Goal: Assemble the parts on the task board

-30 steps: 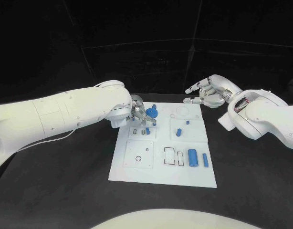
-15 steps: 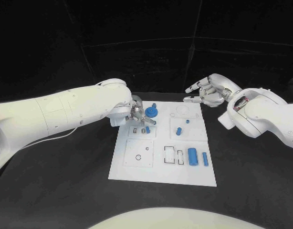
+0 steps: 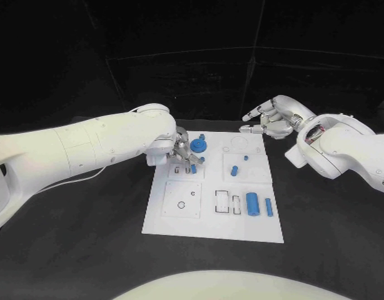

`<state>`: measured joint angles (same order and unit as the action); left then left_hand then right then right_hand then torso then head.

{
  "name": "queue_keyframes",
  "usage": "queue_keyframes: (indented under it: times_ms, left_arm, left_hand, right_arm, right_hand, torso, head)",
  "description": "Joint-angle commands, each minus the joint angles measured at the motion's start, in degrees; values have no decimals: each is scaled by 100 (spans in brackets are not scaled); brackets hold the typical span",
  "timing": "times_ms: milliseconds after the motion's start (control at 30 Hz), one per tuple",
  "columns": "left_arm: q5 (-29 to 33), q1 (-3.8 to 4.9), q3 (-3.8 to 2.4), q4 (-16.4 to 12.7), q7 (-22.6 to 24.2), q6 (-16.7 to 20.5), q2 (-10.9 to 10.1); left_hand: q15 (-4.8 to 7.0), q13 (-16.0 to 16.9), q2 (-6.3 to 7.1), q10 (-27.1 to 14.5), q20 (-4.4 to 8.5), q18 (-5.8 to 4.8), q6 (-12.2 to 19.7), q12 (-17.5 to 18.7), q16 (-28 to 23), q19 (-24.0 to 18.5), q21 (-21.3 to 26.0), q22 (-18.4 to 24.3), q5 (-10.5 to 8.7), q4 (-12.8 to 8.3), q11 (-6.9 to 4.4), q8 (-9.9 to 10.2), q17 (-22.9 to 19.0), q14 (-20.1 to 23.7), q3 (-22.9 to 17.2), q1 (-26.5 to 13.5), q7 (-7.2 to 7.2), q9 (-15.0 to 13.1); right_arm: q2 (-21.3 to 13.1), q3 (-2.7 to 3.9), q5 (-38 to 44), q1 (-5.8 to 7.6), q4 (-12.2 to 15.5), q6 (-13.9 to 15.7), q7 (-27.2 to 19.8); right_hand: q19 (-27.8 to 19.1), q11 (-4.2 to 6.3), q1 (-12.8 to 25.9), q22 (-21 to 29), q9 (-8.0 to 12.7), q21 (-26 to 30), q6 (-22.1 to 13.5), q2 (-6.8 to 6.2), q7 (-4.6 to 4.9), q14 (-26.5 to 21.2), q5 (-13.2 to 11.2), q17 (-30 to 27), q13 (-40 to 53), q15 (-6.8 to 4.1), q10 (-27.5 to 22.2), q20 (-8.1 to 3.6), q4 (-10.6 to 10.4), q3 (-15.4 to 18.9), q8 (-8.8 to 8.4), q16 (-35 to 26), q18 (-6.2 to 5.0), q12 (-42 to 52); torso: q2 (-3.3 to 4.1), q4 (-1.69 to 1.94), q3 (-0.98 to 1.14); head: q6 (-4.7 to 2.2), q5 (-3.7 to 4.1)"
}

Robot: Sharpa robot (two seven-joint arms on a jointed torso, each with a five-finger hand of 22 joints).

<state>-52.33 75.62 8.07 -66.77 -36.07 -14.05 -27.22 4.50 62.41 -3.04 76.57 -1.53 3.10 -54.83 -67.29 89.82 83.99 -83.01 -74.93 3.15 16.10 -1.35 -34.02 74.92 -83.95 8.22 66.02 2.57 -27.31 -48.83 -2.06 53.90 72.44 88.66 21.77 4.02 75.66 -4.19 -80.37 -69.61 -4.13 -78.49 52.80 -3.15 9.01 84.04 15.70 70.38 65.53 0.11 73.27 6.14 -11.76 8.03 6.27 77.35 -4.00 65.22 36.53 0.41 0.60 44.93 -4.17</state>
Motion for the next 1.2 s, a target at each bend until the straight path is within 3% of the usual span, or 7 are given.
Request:
queue_keyframes:
  times_ms: [33, 1200]
  left_arm:
    - [-33, 1, 2, 33, -15, -153, 19]
    - [-31, -25, 10, 116, 36, -294, 138]
  left_hand:
    - [49, 6, -43, 12, 30, -61, 53, -25, 18, 215, -35, -233, -8, -29, -12, -32, 1508, -605, 7, 12, 7, -12]
    - [54, 26, -120, 24, 35, -63, 142, -51, 18, 210, -44, -256, -6, -201, -18, -147, 1508, -605, -69, 284, 2, -158]
  right_arm:
    - [4, 4, -15, 14, 1, 0, -6]
    - [75, 4, -15, 13, -83, -33, 9]
  right_hand:
    - [-42, 29, -4, 6, 4, 20, 29, 52, -11, 173, 21, -7, -9, -52, 9, -16, 1, 37, 16, -26, -78, -29]
    - [-43, 28, -12, 13, 4, 27, 24, 73, -10, 175, 55, -8, -12, -53, 7, -17, -7, 47, 19, -30, -79, -27]
  torso:
    - [-2, 3, 4]
    - [3, 3, 5]
  head:
    - [5, 1]
    - [68, 17]
